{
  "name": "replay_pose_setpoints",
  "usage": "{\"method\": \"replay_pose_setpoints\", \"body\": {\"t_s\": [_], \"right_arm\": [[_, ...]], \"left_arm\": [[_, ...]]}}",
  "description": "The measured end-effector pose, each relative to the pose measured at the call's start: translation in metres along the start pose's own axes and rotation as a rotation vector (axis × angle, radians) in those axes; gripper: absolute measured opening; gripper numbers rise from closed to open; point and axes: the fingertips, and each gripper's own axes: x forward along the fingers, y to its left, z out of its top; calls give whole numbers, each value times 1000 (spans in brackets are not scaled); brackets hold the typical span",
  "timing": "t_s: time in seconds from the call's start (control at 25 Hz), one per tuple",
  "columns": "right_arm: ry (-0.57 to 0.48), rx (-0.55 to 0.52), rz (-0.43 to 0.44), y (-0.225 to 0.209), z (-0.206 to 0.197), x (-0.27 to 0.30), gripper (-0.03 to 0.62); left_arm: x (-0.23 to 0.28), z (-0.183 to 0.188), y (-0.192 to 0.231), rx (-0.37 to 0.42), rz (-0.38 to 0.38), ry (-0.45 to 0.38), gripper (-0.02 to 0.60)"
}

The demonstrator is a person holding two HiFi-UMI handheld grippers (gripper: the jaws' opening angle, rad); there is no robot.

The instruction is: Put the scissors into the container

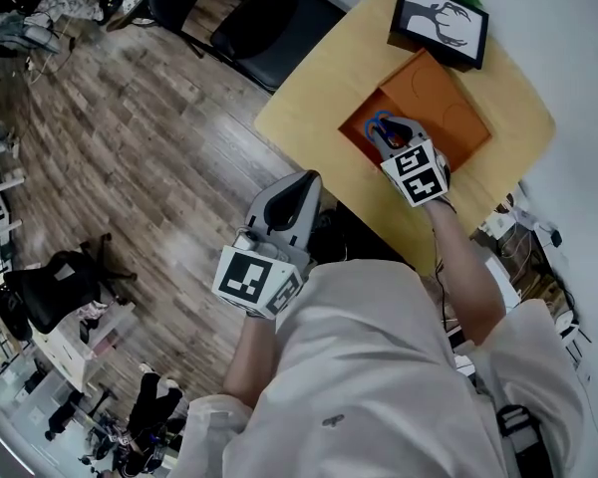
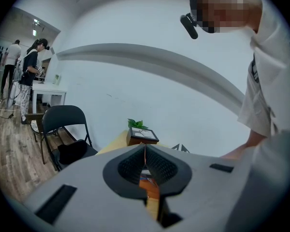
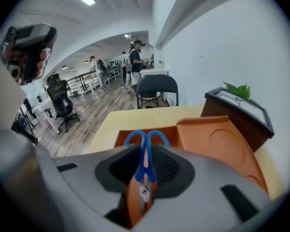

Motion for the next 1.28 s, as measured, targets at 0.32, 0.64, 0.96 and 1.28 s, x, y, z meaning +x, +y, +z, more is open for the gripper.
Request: {"method": "replay_pose_setpoints", "body": {"t_s": [0.32,0.64,0.96,1.28], "right_arm": [[30,8,12,2,-7,22,80],[60,28,19,0,-17,38,81],[108,50,29,-2,-24,48,81],[138,46,49,2,-31,52,81]], "left_arm": [[2,-4,3,-18,11,-1,8],[2,-9,7,-29,25,8,8],[4,-12,8,-38,25,17,8],[2,-11,12,-44,40,17,8]]}}
